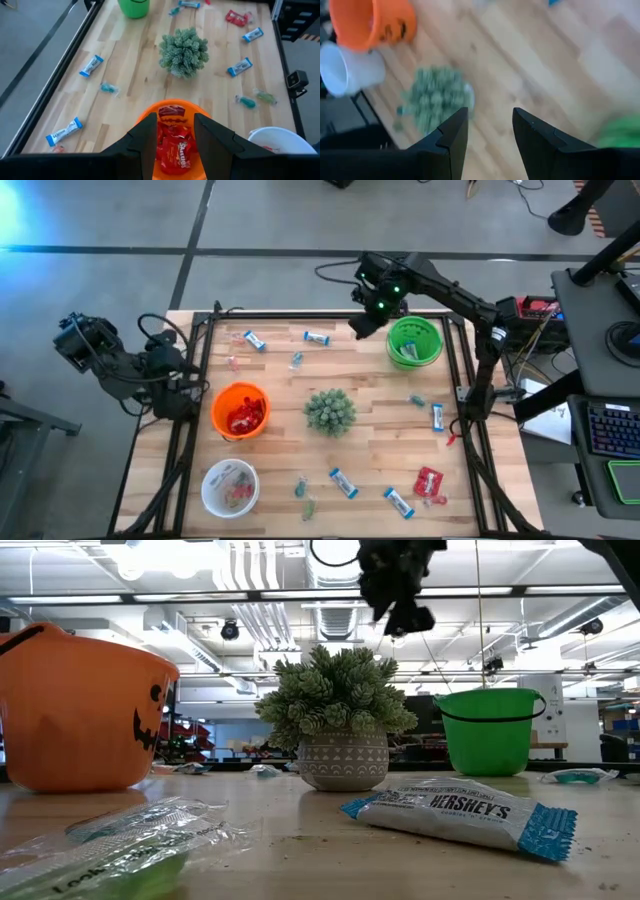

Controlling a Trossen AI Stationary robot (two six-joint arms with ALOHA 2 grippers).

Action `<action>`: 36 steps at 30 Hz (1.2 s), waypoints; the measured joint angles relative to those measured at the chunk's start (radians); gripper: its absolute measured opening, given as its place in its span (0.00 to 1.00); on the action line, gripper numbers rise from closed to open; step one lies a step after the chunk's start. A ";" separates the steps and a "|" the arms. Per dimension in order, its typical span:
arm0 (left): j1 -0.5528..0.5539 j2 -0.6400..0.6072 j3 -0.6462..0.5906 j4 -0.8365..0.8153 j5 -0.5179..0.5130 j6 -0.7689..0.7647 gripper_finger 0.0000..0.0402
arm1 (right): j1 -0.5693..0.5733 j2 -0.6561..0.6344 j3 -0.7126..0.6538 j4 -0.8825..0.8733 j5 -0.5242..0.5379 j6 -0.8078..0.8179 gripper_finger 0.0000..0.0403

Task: Sort candy
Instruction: Put the white chocolate into the green bucket

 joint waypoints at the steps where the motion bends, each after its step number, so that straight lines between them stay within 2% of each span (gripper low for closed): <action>1: 0.000 -0.007 0.000 0.000 0.000 0.000 0.28 | 0.008 -0.006 0.000 -0.016 0.019 0.000 0.37; 4: 0.000 -0.025 0.000 0.000 0.000 0.004 0.28 | 0.027 -0.019 0.000 -0.009 0.132 0.020 0.38; 6: 0.000 -0.037 0.000 0.000 0.000 0.005 0.28 | 0.030 -0.019 0.000 0.026 0.167 0.023 0.38; 14: 0.000 -0.079 0.000 0.000 0.000 0.044 0.28 | 0.030 0.024 0.000 0.310 0.170 0.017 0.37; 17: 0.000 -0.093 0.000 0.000 0.000 0.024 0.28 | 0.030 0.055 0.000 0.360 0.154 -0.009 0.38; 27: 0.000 -0.099 0.000 0.000 -0.009 -0.033 0.28 | 0.029 0.210 0.008 0.397 0.157 -0.149 0.41; 36: 0.000 -0.065 0.000 0.000 -0.059 -0.084 0.28 | 0.023 0.359 0.127 0.398 0.157 -0.285 0.49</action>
